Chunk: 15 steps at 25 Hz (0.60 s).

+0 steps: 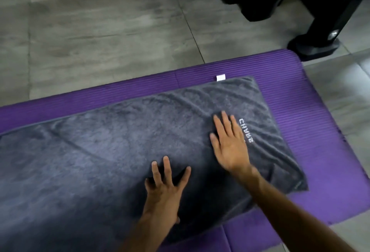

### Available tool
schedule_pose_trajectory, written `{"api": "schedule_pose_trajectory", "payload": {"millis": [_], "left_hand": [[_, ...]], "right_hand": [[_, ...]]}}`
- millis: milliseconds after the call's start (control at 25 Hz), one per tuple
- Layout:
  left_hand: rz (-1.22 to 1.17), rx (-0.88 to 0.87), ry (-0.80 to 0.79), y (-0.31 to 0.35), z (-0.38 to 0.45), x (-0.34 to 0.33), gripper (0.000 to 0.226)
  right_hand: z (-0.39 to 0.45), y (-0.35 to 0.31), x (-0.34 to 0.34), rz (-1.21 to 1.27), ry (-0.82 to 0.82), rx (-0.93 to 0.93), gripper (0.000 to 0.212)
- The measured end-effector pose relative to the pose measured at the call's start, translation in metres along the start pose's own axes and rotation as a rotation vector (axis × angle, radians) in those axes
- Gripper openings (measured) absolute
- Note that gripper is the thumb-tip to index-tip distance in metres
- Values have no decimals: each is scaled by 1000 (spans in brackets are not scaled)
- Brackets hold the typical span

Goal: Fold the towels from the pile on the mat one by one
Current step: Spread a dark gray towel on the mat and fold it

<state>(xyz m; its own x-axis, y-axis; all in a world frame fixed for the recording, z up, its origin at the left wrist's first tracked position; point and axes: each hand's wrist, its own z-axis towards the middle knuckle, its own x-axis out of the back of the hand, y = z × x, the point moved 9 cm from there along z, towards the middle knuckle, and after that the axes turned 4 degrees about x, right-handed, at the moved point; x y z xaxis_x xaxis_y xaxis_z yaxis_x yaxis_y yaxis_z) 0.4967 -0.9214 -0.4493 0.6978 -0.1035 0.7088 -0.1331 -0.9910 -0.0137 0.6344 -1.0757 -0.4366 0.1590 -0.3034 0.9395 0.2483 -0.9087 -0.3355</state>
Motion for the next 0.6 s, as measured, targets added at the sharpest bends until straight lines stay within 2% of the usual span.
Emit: {"api": "schedule_pose_trajectory", "payload": {"millis": [160, 320, 600], "left_hand": [[-73, 29, -24, -1, 7, -7, 141], [-101, 37, -37, 0, 7, -8, 142], [-122, 39, -67, 0, 6, -6, 146]], "right_hand": [[93, 68, -3, -53, -135, -244, 60], [134, 122, 13, -106, -273, -359, 57], [145, 125, 21, -107, -335, -414, 58]]}}
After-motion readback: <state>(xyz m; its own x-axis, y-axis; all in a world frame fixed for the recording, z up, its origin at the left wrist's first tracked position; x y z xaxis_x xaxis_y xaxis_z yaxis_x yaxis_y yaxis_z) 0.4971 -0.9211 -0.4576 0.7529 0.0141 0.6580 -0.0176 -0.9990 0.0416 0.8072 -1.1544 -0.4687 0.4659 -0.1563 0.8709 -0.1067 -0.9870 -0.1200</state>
